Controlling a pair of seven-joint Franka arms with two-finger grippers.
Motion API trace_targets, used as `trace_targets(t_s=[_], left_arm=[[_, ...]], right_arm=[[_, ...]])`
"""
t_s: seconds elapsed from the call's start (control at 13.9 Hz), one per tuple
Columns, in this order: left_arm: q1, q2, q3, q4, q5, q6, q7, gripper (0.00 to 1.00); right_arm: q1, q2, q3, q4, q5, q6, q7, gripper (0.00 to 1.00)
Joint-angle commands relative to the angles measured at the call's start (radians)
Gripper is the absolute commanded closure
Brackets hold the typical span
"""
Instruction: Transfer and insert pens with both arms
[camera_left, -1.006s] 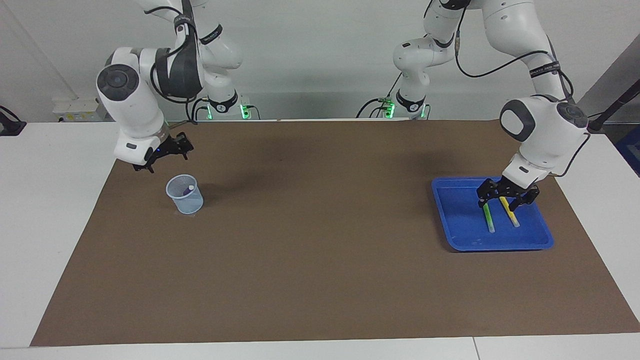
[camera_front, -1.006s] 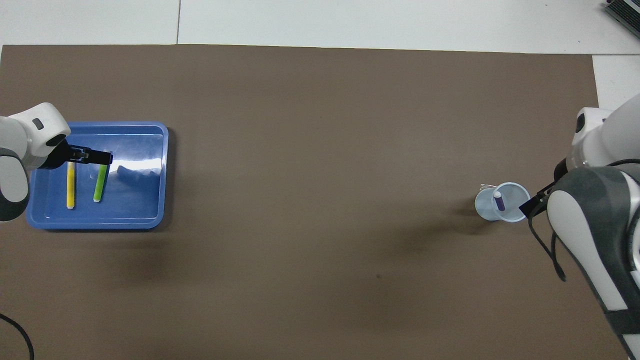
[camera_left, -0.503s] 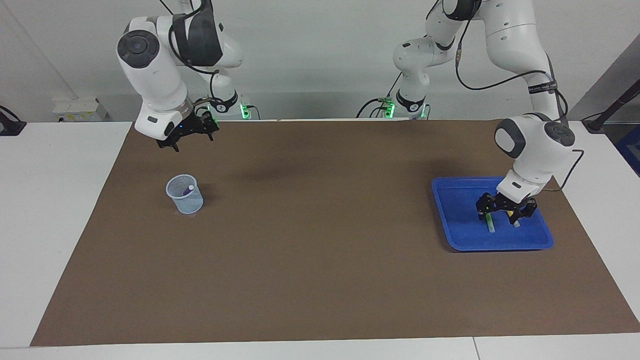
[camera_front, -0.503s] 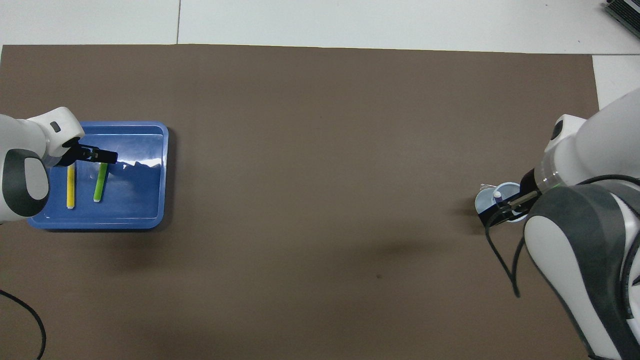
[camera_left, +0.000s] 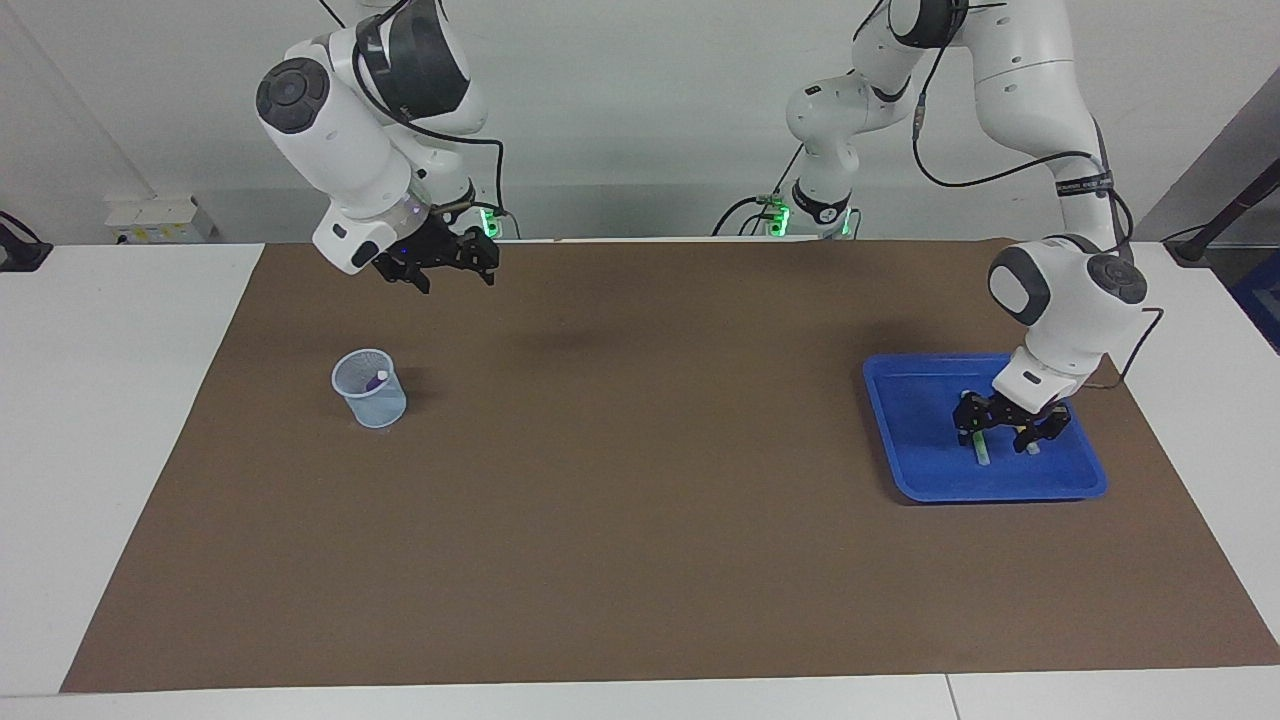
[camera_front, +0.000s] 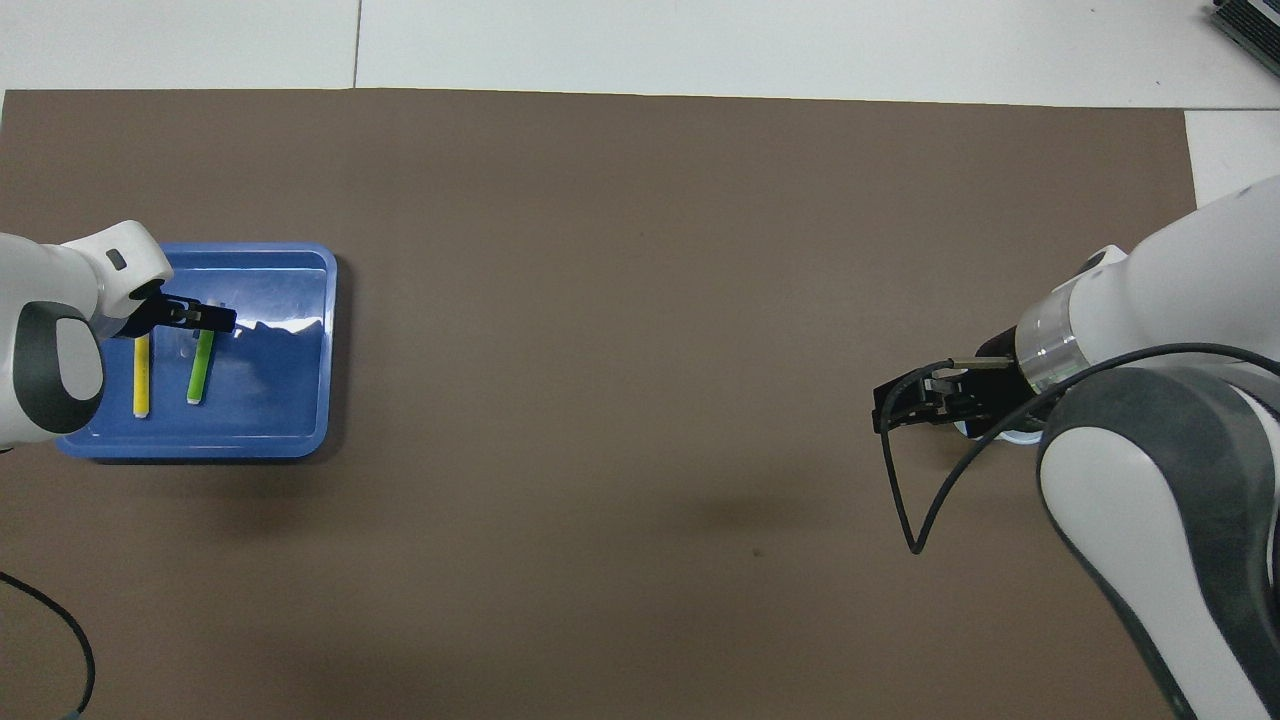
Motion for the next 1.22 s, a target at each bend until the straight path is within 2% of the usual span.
trace_targets(t_s=[0.0, 0.29, 0.36, 0.5, 0.65, 0.86, 1.15], left_arm=[[0.015, 0.010, -0.008, -0.024, 0.023, 0.029, 0.007, 0.10], [0.020, 0.008, -0.008, -0.058, 0.023, 0.065, 0.007, 0.13], [0.020, 0.008, -0.010, -0.058, 0.021, 0.065, 0.007, 0.20], [0.020, 0.008, -0.008, -0.061, 0.023, 0.065, 0.006, 0.36], [0.020, 0.008, -0.008, -0.064, 0.021, 0.067, 0.006, 0.66], [0.020, 0.008, -0.008, -0.065, 0.021, 0.065, 0.003, 0.99], [0.022, 0.008, -0.008, -0.058, 0.021, 0.053, -0.014, 1.00]], right_arm=[[-0.004, -0.012, 0.001, -0.032, 0.074, 0.055, 0.089, 0.00], [0.013, -0.014, 0.001, -0.046, 0.105, 0.088, 0.137, 0.00], [0.013, -0.017, 0.001, -0.047, 0.105, 0.093, 0.137, 0.00], [0.013, -0.017, 0.001, -0.049, 0.106, 0.098, 0.137, 0.00], [0.022, -0.019, 0.001, -0.052, 0.111, 0.105, 0.152, 0.00], [0.022, -0.019, 0.001, -0.052, 0.111, 0.107, 0.171, 0.00], [0.020, -0.019, 0.001, -0.052, 0.111, 0.105, 0.171, 0.00]])
